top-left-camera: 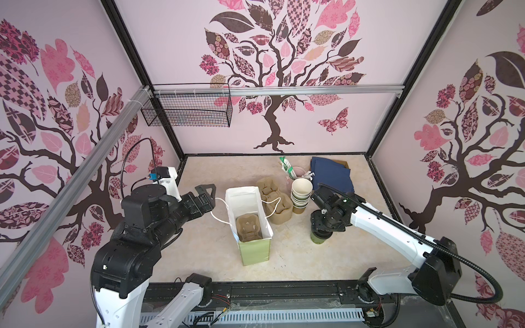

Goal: Pack a coffee takeout order
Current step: Pick up the coffee cup at the middle-right of the table.

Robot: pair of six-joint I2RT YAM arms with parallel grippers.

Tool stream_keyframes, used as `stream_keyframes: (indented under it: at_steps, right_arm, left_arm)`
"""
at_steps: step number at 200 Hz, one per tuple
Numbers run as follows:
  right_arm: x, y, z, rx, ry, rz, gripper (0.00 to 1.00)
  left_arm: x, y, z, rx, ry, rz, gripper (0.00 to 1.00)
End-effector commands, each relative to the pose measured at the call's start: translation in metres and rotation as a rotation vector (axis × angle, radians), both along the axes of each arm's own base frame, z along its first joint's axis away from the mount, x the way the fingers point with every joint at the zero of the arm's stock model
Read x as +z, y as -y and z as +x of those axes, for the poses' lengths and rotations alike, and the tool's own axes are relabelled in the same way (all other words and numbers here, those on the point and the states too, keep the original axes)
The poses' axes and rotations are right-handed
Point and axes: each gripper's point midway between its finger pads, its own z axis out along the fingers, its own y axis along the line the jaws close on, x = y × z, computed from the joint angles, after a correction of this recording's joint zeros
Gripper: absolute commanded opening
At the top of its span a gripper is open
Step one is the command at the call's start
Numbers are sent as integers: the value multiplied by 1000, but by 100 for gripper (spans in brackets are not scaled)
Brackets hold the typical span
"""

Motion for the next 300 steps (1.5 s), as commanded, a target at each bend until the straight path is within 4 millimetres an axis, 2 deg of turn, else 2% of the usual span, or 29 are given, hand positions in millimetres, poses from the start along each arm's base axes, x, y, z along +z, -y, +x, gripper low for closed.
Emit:
stream_keyframes:
  at_steps: [1,95,151,235,300]
  right_arm:
    - [-3,3,-1,0,-26,-19,78]
    - [-12,4,-3,10,-61,-41,80]
    - [-10,5,-1,20,-62,-57,74]
    - [19,10,-6,26,-35,-49,72]
    - [63,17,-8,5,23,-33,72]
  left_arm:
    - [-4,4,4,-11,-7,-6,98]
    - [-4,6,9,-16,-15,-5,98]
    - [-4,6,11,-14,-18,-1,98]
    - [-13,13,12,-44,-59,-15,98]
    - [-41,20,-3,-71,-264,-38,98]
